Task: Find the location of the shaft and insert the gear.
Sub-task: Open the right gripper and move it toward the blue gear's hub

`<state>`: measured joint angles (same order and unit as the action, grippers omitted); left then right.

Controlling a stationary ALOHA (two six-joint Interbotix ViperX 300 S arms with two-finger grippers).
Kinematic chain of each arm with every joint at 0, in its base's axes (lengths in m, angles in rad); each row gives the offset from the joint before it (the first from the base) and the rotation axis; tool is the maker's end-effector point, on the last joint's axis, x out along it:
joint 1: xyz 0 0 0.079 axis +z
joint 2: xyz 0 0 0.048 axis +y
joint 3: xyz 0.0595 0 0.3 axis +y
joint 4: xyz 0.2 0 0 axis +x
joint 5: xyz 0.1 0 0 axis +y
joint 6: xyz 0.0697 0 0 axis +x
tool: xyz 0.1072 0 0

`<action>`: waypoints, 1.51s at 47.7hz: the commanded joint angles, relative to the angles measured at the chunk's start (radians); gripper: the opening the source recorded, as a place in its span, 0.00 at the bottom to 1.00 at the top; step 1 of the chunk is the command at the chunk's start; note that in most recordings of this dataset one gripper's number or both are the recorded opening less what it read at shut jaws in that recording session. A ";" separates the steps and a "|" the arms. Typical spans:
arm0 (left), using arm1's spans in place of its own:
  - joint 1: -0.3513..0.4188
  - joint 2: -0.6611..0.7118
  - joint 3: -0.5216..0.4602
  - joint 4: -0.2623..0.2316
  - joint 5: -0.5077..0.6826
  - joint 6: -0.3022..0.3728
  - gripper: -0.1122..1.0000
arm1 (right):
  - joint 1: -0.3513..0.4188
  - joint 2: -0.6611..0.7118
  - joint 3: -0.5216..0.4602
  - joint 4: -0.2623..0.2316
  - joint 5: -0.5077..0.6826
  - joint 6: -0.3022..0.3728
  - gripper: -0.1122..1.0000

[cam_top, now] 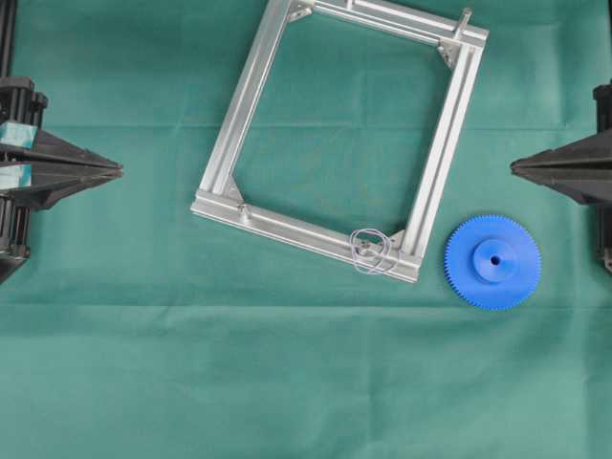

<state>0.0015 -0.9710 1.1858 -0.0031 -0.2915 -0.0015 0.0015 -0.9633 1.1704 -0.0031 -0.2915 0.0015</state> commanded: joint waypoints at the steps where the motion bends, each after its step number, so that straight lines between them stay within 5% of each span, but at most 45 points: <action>1: 0.002 0.011 -0.038 -0.012 0.017 0.008 0.11 | 0.002 0.012 -0.012 0.002 0.002 -0.003 0.10; 13: 0.002 0.011 -0.046 -0.014 0.054 0.003 0.11 | 0.002 0.023 -0.051 -0.002 0.181 0.000 0.09; 24: 0.002 0.014 -0.046 -0.014 0.066 0.002 0.11 | 0.002 0.023 -0.055 -0.002 0.206 -0.002 0.15; 29: 0.002 0.014 -0.046 -0.014 0.066 0.002 0.11 | 0.002 0.023 -0.055 -0.002 0.212 0.000 0.31; 38: 0.002 0.015 -0.046 -0.015 0.067 0.002 0.11 | 0.002 0.025 -0.057 -0.002 0.218 0.000 0.81; 42: 0.002 0.015 -0.044 -0.014 0.067 0.002 0.11 | 0.002 0.025 -0.060 -0.002 0.219 0.000 0.92; 62: 0.002 0.012 -0.046 -0.014 0.078 0.003 0.11 | 0.002 0.025 -0.106 0.003 0.344 0.025 0.92; 72: 0.002 0.011 -0.046 -0.014 0.080 0.003 0.11 | 0.003 0.026 -0.160 0.005 0.563 0.087 0.92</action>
<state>0.0015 -0.9664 1.1658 -0.0169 -0.2086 0.0000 0.0031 -0.9465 1.0569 -0.0031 0.2010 0.0736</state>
